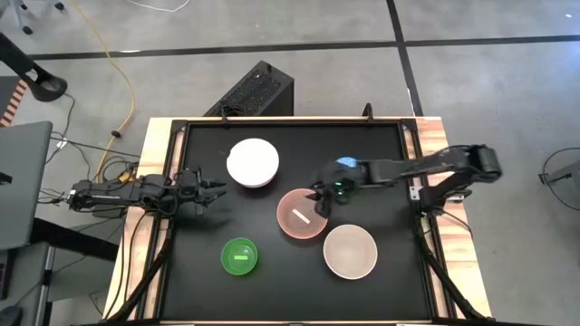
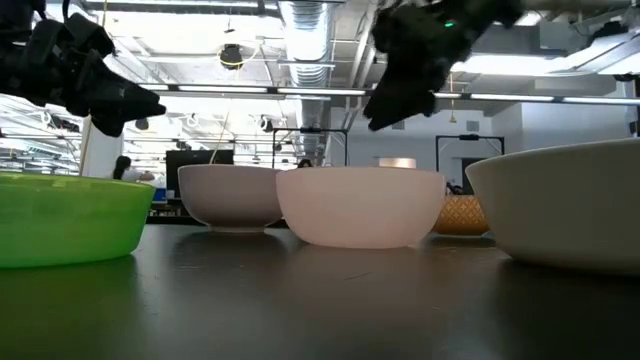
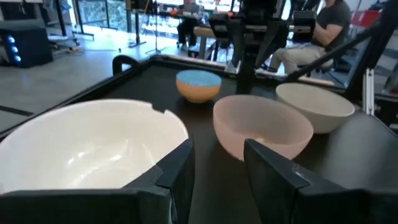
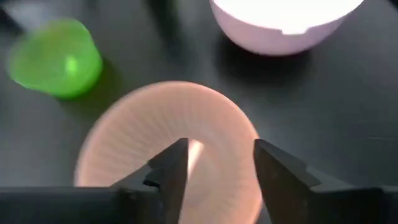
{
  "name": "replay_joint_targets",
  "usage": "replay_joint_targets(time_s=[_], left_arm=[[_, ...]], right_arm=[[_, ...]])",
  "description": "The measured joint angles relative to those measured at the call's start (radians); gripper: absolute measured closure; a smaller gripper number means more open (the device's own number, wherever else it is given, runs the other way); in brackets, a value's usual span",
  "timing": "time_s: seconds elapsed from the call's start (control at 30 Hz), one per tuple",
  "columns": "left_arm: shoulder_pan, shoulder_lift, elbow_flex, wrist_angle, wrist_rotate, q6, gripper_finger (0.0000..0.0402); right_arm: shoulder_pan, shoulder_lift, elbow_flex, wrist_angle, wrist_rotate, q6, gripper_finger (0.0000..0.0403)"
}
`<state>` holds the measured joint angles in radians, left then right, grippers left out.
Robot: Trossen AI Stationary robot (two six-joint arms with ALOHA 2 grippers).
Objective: Nest bowls inside each other
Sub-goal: Stack the orange bowl on the white bowl
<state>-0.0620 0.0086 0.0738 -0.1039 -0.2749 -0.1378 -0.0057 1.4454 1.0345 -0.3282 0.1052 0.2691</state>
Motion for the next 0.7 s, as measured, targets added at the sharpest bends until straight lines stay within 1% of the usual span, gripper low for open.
replay_joint_targets(time_s=[0.07, 0.13, 0.3, 0.47, 0.6, 0.7], left_arm=[[0.0, 0.0, 0.0, -0.013, -0.002, -0.008, 0.0274], [0.0, 0.0, 0.0, -0.023, -0.001, -0.014, 0.0274], [0.0, 0.0, 0.001, -0.021, -0.001, -0.024, 0.0274], [0.0, 0.0, 0.001, -0.02, 0.0, -0.044, 0.0274], [0.0, 0.0, 0.001, -0.02, 0.0, -0.045, 0.0274], [0.0, 0.0, 0.001, -0.021, 0.0, -0.046, 0.0274]], right_arm=[[-0.014, 0.073, 0.09, -0.086, 0.0, -0.035, 0.0173], [-0.027, 0.144, 0.16, -0.155, 0.0, -0.062, 0.0158], [-0.066, 0.287, 0.29, -0.257, -0.004, -0.142, 0.0154], [-0.124, 0.374, 0.313, -0.271, -0.05, -0.173, 0.0155], [-0.159, 0.407, 0.313, -0.27, -0.143, -0.174, 0.0155], [-0.161, 0.426, 0.313, -0.272, -0.16, -0.179, 0.016]])
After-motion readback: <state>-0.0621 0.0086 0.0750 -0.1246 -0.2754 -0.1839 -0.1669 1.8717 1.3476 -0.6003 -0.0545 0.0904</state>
